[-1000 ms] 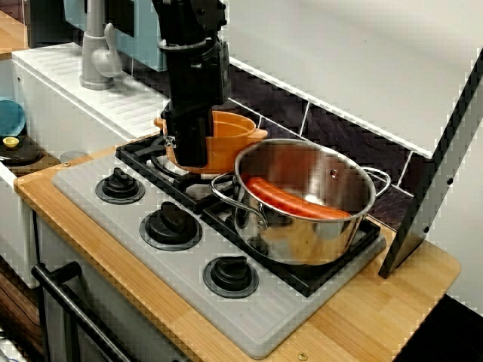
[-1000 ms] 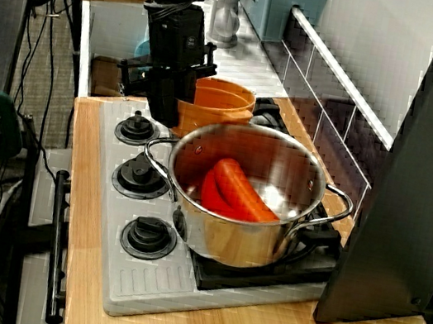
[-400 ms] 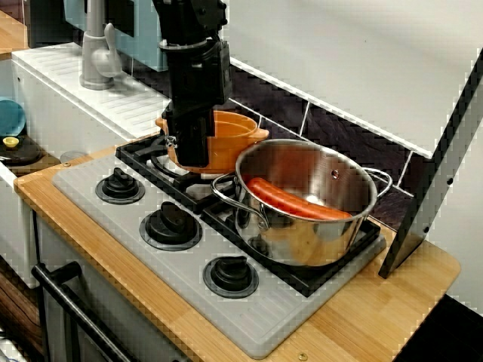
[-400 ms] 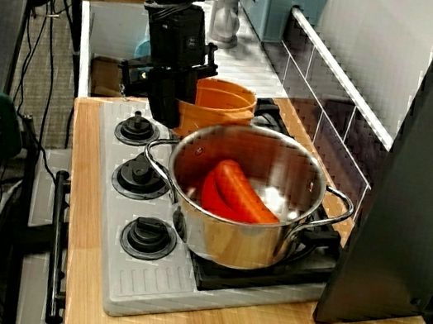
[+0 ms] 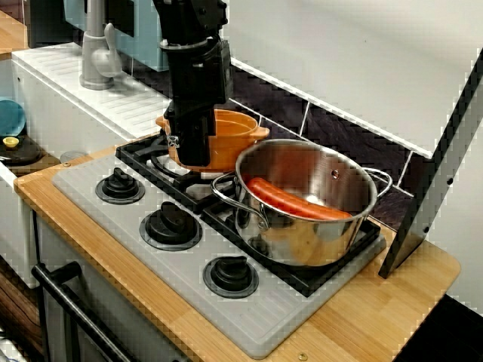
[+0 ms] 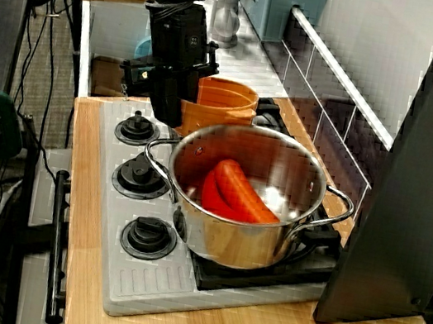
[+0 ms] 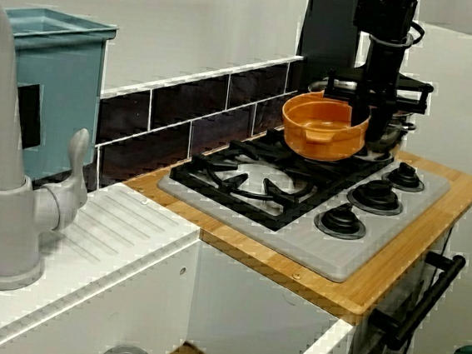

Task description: Lift pot from stove

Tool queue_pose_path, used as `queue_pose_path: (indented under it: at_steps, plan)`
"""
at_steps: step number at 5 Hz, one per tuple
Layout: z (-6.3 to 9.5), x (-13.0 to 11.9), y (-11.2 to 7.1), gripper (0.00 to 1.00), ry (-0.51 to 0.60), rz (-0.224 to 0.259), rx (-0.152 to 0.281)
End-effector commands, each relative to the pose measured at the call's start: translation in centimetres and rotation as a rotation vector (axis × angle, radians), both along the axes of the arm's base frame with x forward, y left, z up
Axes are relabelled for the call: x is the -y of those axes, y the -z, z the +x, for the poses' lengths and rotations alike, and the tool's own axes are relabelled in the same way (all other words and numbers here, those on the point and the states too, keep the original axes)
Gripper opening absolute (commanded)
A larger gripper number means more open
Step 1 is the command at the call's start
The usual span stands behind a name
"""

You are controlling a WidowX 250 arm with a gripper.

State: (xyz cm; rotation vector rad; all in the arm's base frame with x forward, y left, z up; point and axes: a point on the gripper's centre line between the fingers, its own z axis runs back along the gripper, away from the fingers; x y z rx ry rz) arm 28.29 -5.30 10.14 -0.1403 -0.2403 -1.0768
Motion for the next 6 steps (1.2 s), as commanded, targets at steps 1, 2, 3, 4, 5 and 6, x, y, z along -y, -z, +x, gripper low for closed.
queue_pose_path:
  at_steps: [1, 2, 3, 4, 5, 6]
  plan:
    - [1.2, -0.2, -2.3, 0.00, -0.012, -0.006, 0.080]
    - [1.3, -0.3, -2.5, 0.00, -0.017, -0.010, 0.082]
    - [1.5, -0.6, -3.3, 0.00, -0.033, -0.023, 0.087]
    - [2.0, -1.5, -6.3, 0.00, -0.059, -0.042, 0.109]
    - [2.1, -2.3, -8.9, 0.00, -0.085, -0.087, 0.150]
    - [2.1, -2.5, -10.0, 0.00, -0.094, -0.095, 0.166]
